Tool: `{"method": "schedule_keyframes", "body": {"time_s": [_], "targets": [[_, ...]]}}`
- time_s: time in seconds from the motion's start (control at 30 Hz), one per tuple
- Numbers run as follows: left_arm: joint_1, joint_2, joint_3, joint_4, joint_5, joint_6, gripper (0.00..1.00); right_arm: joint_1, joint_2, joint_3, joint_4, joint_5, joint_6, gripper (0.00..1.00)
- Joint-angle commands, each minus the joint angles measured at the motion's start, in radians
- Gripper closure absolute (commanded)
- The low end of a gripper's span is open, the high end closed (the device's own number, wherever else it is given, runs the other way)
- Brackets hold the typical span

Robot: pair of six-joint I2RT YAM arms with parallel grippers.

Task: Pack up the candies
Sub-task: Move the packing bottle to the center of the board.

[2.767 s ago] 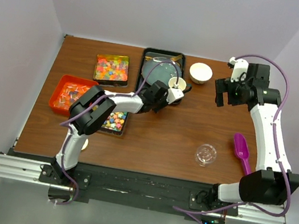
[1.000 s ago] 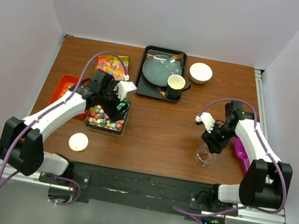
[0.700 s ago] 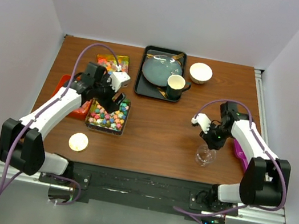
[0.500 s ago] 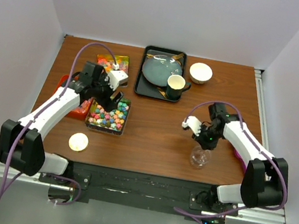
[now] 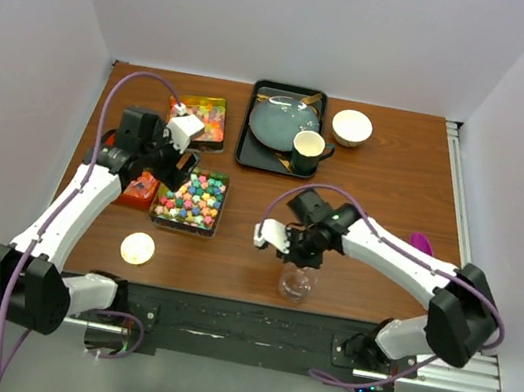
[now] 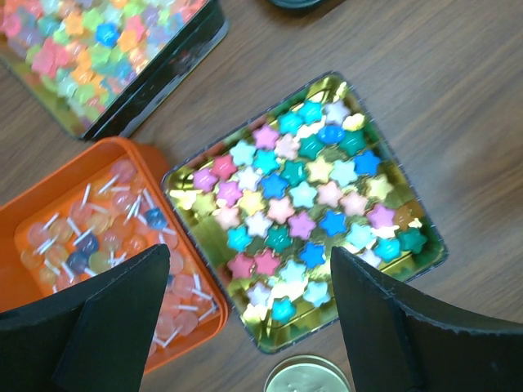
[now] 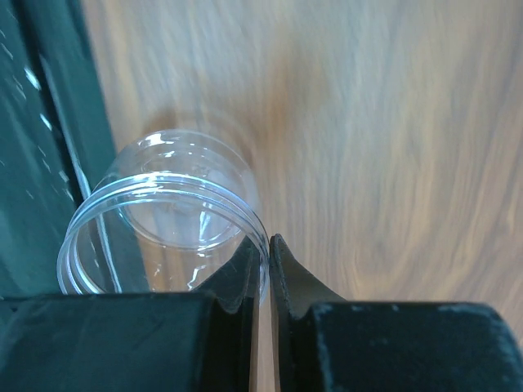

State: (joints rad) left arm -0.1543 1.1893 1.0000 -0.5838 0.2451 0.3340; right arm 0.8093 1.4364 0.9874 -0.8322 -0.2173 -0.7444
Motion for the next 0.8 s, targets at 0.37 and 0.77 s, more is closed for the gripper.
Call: {"method": "schedule_keyframes", "body": {"time_s": [0.37,0.77], "targets": [[0.07,-0.096,-0.063,0.055,-0.064,-0.01,0.14,0.33,0.22,0.169,0.131,0.213,0.072,0.92],[-0.014,-0.014,-0.063,0.104,0.063,-0.043,0.27,0.265,0.061,0.283,-0.023,0.228,0.161,0.45]]}}
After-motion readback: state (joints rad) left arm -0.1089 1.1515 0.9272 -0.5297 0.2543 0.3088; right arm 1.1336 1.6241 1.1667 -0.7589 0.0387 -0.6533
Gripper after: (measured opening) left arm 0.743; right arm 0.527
